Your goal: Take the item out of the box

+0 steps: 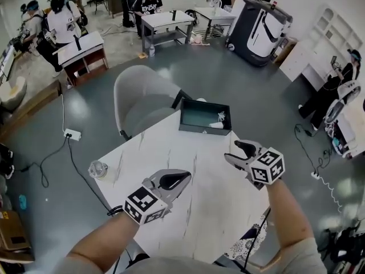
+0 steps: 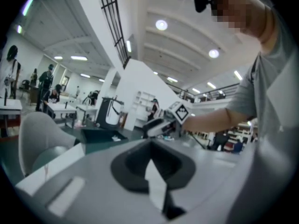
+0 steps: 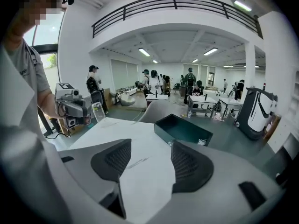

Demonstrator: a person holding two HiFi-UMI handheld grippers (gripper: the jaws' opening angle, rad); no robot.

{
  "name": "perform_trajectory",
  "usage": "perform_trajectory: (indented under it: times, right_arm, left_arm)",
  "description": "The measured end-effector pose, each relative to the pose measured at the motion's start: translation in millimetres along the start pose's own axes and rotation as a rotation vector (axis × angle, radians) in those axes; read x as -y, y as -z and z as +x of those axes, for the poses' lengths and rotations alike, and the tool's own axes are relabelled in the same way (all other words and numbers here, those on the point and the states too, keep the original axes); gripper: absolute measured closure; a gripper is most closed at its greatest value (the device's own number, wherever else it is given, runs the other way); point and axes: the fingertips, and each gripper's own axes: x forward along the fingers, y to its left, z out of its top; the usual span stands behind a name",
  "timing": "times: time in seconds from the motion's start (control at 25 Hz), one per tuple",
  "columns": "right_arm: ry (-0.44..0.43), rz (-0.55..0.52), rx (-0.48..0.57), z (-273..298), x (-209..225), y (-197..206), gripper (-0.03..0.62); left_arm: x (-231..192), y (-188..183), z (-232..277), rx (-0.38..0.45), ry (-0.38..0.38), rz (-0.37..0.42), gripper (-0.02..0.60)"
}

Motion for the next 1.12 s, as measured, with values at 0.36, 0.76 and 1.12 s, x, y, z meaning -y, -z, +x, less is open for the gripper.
perform_trajectory:
  times: [0.36, 0.76, 1.12]
  right_arm:
    - [0.003, -0.059, -0.088, 59, 70, -13, 0.333]
    - [-0.005, -0.134, -0.308, 121, 144, 4, 0.303]
    - [-0.113, -0.258, -0.567, 155, 159, 30, 0.272]
  left_arm:
    - [-42, 2, 30, 0.023, -0.026, 0.011, 0.581]
    - [-34, 31, 48, 0.017, 0.043, -0.038, 0.581]
    - [-36, 24, 46, 0.09, 0.069, -0.087, 0.581]
